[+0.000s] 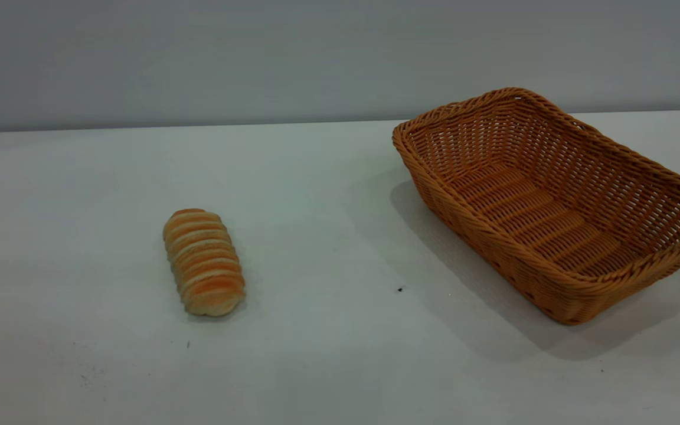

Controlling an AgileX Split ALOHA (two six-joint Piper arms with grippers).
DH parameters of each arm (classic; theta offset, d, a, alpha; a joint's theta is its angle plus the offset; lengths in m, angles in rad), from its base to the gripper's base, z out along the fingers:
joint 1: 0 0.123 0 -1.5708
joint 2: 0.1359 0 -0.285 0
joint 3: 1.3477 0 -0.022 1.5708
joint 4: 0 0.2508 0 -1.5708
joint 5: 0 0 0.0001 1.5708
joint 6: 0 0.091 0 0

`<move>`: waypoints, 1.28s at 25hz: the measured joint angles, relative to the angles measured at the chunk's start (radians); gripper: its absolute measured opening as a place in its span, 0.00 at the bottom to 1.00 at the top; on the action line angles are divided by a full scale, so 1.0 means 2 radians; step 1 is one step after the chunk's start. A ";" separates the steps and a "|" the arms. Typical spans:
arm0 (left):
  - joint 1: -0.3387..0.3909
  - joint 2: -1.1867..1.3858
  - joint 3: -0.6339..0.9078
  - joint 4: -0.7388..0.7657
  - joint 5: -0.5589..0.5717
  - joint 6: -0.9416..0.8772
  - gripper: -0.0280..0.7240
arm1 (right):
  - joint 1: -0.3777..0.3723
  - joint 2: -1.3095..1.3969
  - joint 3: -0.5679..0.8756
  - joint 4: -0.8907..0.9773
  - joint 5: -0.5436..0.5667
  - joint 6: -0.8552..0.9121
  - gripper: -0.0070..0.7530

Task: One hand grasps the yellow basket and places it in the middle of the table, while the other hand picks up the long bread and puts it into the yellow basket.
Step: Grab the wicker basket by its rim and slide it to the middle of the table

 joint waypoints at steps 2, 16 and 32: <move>0.000 0.034 -0.001 -0.005 -0.034 -0.008 0.56 | 0.000 0.042 0.000 -0.001 -0.038 0.024 0.74; 0.000 0.162 -0.001 -0.005 -0.104 -0.014 0.56 | 0.000 0.393 -0.017 0.026 -0.232 0.106 0.74; 0.000 0.161 -0.001 -0.030 -0.110 0.008 0.56 | -0.013 0.601 -0.156 0.071 -0.206 0.193 0.74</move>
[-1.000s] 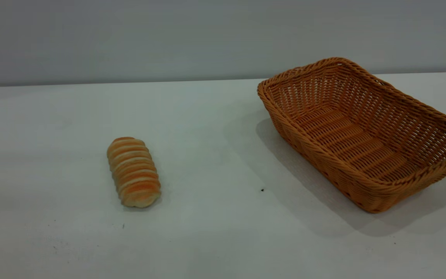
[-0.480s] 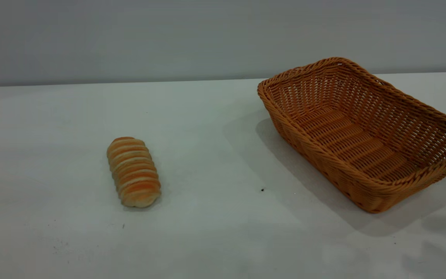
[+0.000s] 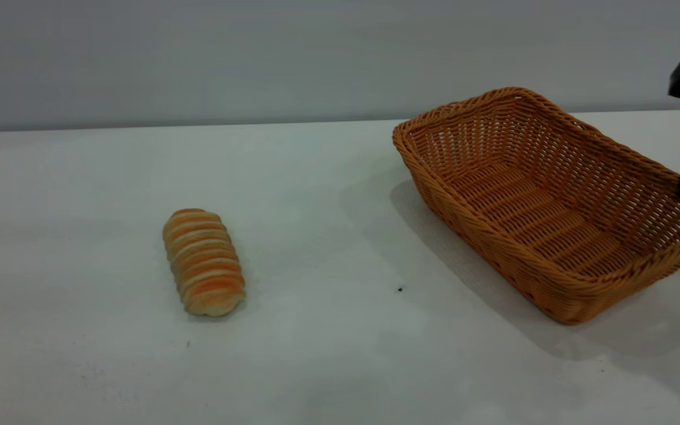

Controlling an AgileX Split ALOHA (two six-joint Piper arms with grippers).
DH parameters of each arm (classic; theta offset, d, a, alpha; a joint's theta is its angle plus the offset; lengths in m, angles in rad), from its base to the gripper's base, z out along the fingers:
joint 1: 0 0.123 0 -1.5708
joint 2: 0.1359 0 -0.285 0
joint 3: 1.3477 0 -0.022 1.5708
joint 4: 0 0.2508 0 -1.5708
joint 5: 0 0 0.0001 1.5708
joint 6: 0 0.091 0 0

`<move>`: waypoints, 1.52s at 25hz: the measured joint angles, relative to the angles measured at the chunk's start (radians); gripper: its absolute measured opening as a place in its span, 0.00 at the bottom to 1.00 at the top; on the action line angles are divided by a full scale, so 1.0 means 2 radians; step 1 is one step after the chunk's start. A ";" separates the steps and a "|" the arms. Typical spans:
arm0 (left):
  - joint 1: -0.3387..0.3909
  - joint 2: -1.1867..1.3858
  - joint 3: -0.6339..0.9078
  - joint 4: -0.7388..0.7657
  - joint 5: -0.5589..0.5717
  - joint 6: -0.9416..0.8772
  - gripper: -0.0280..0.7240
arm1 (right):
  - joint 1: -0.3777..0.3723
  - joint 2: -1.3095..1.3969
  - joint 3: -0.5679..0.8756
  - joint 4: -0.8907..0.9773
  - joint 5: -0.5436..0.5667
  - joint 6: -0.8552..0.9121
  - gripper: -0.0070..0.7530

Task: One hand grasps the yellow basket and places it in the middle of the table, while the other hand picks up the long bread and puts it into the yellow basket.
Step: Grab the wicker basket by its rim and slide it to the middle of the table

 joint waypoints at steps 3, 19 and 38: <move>0.000 0.000 0.000 -0.001 -0.001 0.002 0.56 | -0.001 0.018 -0.002 0.013 -0.017 0.019 0.74; 0.000 0.000 0.000 -0.001 -0.008 0.003 0.56 | -0.001 0.131 -0.004 0.051 -0.101 0.032 0.74; 0.000 0.000 0.000 -0.001 -0.012 0.004 0.56 | -0.003 0.192 -0.014 0.086 -0.157 -0.032 0.13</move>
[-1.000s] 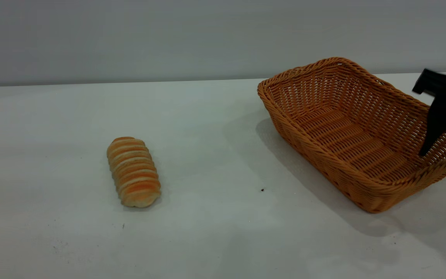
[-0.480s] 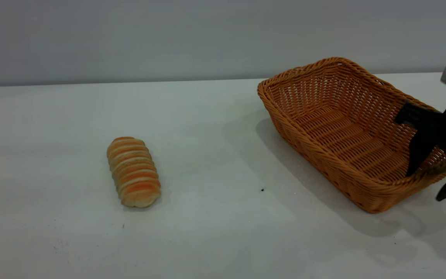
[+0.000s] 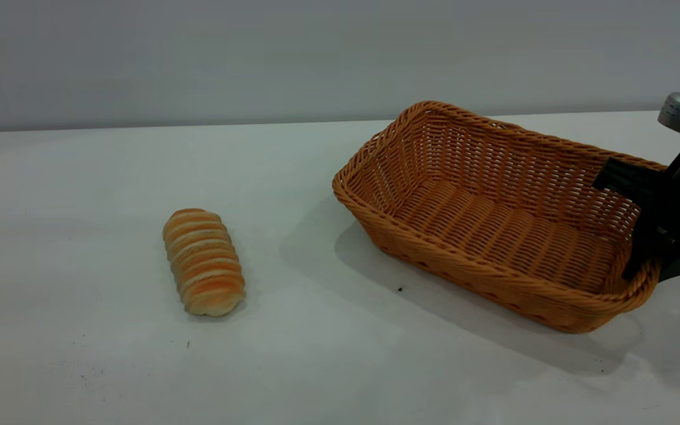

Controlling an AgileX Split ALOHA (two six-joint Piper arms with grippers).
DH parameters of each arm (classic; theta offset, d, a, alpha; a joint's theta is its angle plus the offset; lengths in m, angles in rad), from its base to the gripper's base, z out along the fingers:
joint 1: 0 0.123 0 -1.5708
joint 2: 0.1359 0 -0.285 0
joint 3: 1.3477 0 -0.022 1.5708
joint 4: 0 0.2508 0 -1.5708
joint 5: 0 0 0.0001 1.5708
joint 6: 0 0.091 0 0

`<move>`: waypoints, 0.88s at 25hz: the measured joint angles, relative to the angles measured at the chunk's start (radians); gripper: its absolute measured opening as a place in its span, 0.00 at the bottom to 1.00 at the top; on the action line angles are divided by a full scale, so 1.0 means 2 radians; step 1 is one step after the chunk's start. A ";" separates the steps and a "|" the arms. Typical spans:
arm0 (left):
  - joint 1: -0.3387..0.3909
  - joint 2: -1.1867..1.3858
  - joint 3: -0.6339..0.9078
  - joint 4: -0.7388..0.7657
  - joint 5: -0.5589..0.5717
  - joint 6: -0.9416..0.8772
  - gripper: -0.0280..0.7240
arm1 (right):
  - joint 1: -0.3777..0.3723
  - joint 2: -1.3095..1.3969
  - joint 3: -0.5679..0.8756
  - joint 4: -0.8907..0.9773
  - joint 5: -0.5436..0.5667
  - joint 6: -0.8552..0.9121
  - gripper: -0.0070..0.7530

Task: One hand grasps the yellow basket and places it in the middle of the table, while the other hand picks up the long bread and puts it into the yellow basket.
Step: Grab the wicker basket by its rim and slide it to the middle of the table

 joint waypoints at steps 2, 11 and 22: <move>0.000 0.000 0.000 0.000 0.000 0.000 0.56 | -0.002 -0.002 -0.011 0.000 0.016 -0.030 0.13; 0.000 0.000 0.000 0.000 0.000 0.000 0.56 | -0.003 -0.003 -0.046 0.091 0.102 -0.210 0.13; 0.000 0.000 0.000 0.000 0.000 0.000 0.56 | 0.054 -0.001 -0.046 0.203 0.101 -0.365 0.13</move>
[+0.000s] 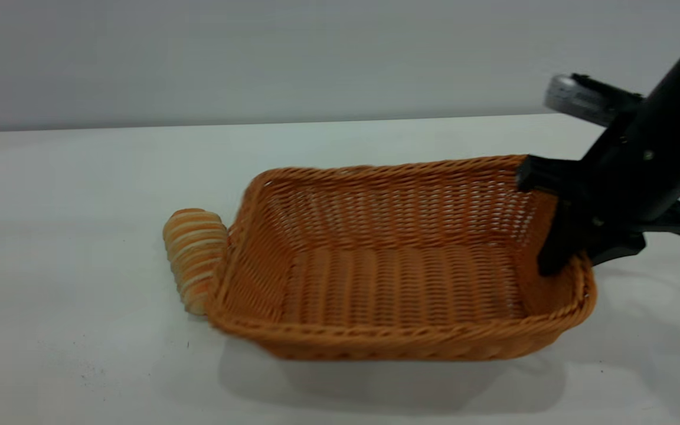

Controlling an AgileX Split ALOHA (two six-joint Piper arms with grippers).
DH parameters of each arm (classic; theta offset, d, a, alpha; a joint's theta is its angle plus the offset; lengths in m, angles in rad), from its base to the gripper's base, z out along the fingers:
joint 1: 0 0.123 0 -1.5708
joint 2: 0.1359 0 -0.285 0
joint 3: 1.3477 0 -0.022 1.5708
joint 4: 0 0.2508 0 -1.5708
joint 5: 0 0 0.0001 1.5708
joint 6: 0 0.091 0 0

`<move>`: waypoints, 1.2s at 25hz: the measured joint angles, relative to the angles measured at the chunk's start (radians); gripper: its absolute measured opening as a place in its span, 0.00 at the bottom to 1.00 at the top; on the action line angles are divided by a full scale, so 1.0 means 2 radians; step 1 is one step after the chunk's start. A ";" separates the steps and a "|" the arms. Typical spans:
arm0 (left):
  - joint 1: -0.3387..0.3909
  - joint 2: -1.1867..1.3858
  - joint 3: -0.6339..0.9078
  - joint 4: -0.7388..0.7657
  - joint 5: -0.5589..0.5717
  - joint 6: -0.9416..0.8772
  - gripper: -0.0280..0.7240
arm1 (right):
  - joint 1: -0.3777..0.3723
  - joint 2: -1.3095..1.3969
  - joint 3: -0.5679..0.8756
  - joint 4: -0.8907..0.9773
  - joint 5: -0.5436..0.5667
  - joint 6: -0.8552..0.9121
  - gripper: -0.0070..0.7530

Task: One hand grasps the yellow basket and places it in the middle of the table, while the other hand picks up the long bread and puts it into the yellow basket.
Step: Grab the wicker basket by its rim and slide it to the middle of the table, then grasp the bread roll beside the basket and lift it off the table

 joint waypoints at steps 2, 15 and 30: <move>0.000 0.000 0.000 0.000 0.000 0.000 0.56 | 0.003 0.004 0.000 0.002 -0.003 -0.005 0.13; 0.000 0.000 0.000 0.000 0.002 0.000 0.56 | 0.006 0.014 -0.001 0.007 -0.055 -0.036 0.80; 0.000 0.068 0.000 0.000 -0.049 -0.074 0.56 | 0.007 -0.148 -0.001 -0.092 -0.041 -0.065 0.75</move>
